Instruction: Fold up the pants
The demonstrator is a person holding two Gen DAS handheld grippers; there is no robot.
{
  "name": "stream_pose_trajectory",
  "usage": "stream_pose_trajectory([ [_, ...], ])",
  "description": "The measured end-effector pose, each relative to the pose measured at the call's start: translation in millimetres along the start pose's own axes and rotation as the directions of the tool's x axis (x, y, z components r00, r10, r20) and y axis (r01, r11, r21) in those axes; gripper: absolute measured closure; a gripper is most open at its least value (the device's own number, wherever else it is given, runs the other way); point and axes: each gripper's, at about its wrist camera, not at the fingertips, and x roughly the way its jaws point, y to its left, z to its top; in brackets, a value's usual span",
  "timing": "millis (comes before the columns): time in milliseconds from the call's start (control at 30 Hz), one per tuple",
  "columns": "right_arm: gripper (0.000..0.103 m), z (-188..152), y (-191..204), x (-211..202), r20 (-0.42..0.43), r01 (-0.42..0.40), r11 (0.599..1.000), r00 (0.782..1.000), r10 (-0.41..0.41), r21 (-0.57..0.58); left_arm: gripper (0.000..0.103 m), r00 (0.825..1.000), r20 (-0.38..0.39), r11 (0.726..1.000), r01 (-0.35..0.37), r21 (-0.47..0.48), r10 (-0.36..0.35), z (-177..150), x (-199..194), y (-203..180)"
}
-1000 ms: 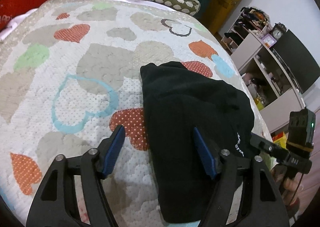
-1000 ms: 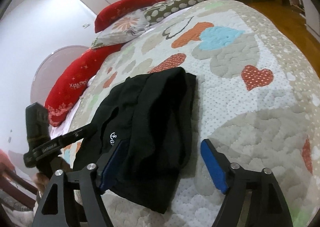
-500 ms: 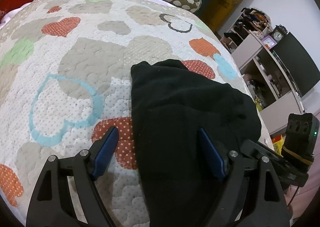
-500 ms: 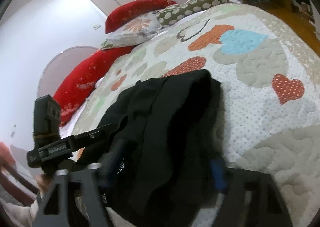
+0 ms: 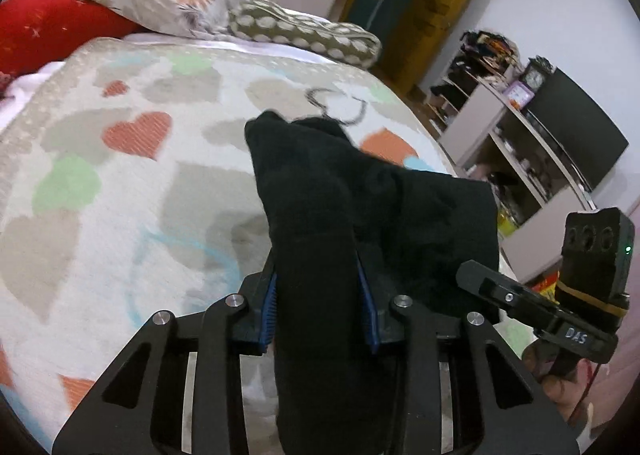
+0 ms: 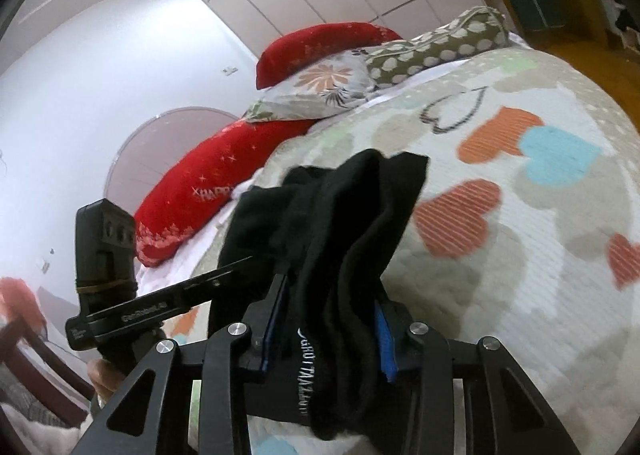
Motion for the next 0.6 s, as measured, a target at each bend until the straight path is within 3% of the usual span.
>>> stream_pose_trajectory([
  [100, 0.065, 6.3, 2.6, 18.4, 0.000, -0.009, 1.000, 1.000, 0.009, 0.024, 0.070, 0.998, -0.004, 0.998, -0.069, -0.007, 0.069, 8.6, 1.0, 20.4],
  [167, 0.065, 7.0, -0.3, 33.0, -0.016, 0.029, 0.999, 0.999, -0.029, 0.029, 0.070, 0.994, -0.028, 0.994, -0.111, -0.022, 0.110, 5.2, 11.5, 35.5],
  [267, 0.065, 1.3, -14.4, 56.5, -0.085, 0.216, 0.976, 0.973, -0.215, 0.004, 0.066, 0.985, -0.079, 0.985, -0.161, -0.063, 0.156, -4.5, 35.4, 57.9],
  [367, 0.065, -2.7, -27.9, 53.6, -0.113, 0.194, 0.980, 0.976, -0.188, 0.045, 0.057, 0.988, -0.056, 0.986, -0.147, -0.081, 0.142, -7.8, 35.9, 63.2],
  [467, 0.065, 4.8, -18.9, 38.4, -0.081, 0.217, 0.976, 0.973, -0.217, -0.003, 0.055, 0.980, -0.053, 0.979, -0.196, -0.045, 0.194, -4.0, 29.8, 54.9],
  [600, 0.065, 22.2, 9.0, 34.2, -0.058, 0.144, 0.985, 0.987, -0.149, -0.091, 0.055, 0.974, -0.020, 0.974, -0.226, -0.026, 0.226, -0.9, 18.5, 41.0],
])
